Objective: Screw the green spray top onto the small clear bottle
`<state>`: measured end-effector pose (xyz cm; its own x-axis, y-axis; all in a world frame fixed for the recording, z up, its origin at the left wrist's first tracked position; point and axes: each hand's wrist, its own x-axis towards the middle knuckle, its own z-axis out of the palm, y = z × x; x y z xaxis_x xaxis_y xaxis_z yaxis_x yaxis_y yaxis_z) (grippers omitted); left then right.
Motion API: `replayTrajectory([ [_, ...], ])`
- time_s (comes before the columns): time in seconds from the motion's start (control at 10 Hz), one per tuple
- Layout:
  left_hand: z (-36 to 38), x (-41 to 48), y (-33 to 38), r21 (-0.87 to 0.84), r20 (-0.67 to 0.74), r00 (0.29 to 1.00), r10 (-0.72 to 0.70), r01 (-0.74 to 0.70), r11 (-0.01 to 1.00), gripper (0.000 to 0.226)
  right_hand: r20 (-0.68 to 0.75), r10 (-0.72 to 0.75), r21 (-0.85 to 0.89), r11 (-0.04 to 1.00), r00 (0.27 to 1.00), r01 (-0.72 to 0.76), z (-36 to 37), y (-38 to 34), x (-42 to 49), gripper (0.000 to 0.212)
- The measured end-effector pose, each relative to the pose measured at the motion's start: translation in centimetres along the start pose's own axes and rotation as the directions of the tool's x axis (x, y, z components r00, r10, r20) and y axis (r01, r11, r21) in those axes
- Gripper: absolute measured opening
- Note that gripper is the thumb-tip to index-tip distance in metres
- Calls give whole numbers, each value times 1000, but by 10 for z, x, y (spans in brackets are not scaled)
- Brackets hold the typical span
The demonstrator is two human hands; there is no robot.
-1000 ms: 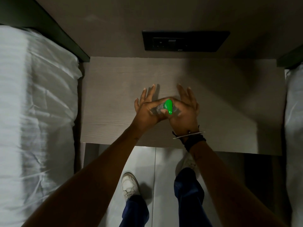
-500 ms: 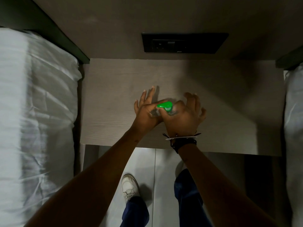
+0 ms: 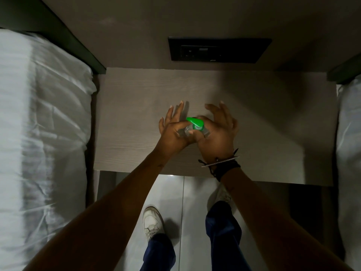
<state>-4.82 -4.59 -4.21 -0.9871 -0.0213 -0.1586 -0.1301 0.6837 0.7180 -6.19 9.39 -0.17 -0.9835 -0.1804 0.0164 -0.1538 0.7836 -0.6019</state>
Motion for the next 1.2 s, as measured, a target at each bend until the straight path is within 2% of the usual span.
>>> replayTrajectory([
  [0.1,-1,0,0,-14,19,1000,1,-1,1000,32,-26,8,-4,1000,1000,-9,1,-3,-4,29],
  [0.2,-3,1,2,17,37,999,-6,5,1000,34,17,35,34,999,999,-36,-5,-3,2,35],
  [0.3,-7,3,6,-1,69,997,-22,22,1000,33,86,-32,136,991,996,20,-26,-3,13,51],
  [0.4,-12,5,5,-54,103,995,-14,20,998,34,141,-175,76,983,974,165,-46,-7,22,31],
  [0.5,-15,6,-2,-35,142,990,-9,14,999,44,290,-236,-4,969,928,248,-58,-20,29,17],
  [0.6,-10,6,-4,-45,154,988,19,-13,999,53,495,-301,-137,899,815,416,-66,-20,35,27],
  [0.8,-9,13,-8,-124,191,979,69,-45,991,48,651,-311,-177,824,692,538,-75,-27,53,33],
  [1.0,-11,12,-10,-131,219,974,63,-35,991,47,684,-274,-185,831,676,525,-76,-30,53,31],
  [1.1,-12,10,-6,-107,224,972,73,-50,993,57,661,-295,-171,836,690,521,-77,-30,52,36],
  [1.2,-24,12,-4,42,281,960,6,-18,999,94,626,-303,-147,859,718,491,-86,-25,44,53],
])
